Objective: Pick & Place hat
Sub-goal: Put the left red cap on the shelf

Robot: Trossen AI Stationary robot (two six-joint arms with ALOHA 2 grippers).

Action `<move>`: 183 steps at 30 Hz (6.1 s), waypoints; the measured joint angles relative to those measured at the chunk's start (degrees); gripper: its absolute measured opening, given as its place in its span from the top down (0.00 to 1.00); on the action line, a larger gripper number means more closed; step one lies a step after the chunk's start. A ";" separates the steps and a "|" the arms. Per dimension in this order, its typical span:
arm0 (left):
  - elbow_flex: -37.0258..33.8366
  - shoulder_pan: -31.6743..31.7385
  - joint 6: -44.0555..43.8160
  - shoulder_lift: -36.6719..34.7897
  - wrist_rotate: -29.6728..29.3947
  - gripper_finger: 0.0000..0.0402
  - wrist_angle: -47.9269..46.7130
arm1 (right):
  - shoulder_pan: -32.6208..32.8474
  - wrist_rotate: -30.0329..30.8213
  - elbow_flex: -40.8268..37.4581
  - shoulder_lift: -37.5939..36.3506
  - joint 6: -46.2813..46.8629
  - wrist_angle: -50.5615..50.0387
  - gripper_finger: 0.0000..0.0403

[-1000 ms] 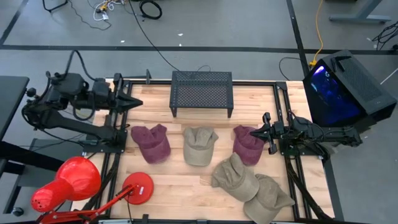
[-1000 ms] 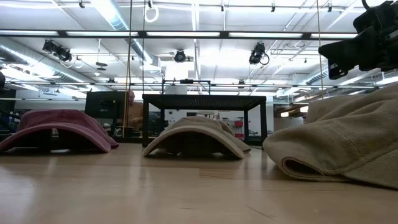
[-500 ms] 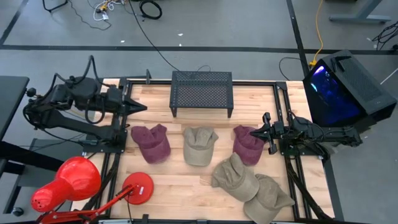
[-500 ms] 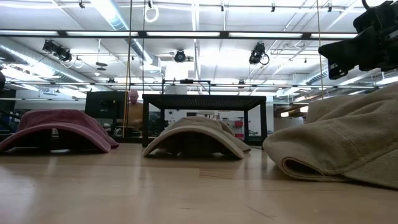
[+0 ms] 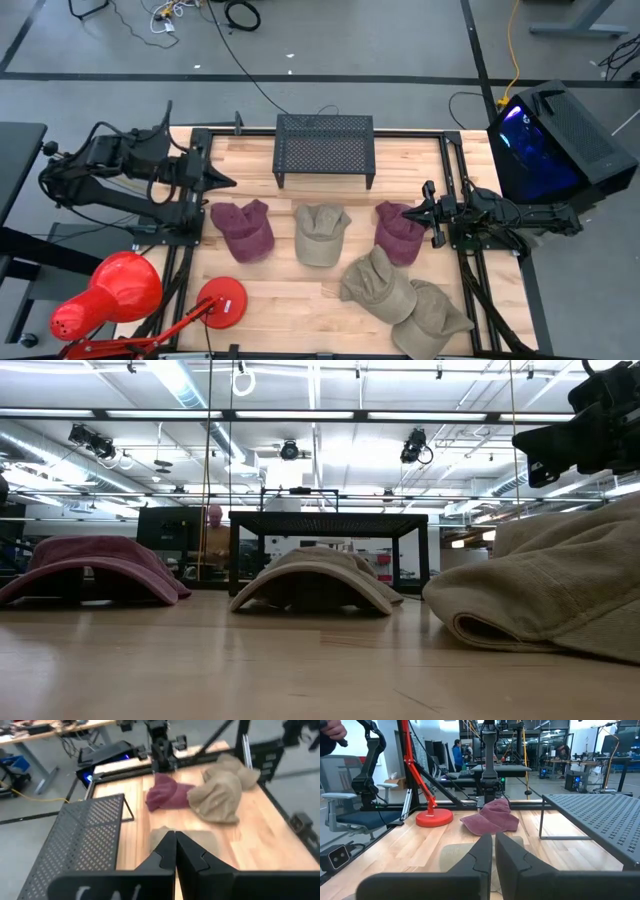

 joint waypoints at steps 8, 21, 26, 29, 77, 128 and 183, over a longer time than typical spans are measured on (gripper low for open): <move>0.00 0.00 3.38 1.30 -0.08 0.99 -2.83 | 0.01 0.00 -0.02 -0.01 0.02 0.00 0.93; 0.00 0.00 3.92 5.85 -1.05 0.99 -5.34 | 0.02 0.00 -0.01 0.00 0.02 0.00 0.93; 0.00 0.02 3.90 8.08 -1.05 0.99 -5.90 | 0.01 0.00 -0.01 0.00 0.02 0.00 0.93; 0.00 0.00 3.90 9.23 -1.05 0.99 -5.88 | 0.01 0.00 0.00 0.00 0.02 0.00 0.93; -18.59 -1.18 18.87 13.73 1.37 0.92 -7.84 | 0.01 -0.02 0.00 -0.02 0.01 0.00 0.93; -29.40 -1.16 33.25 18.72 0.43 0.43 -5.10 | 0.00 0.00 0.00 0.00 0.02 -0.02 0.93; -29.42 -0.61 33.82 31.01 0.70 0.70 -3.57 | 0.02 0.00 0.00 0.00 0.02 -0.01 0.93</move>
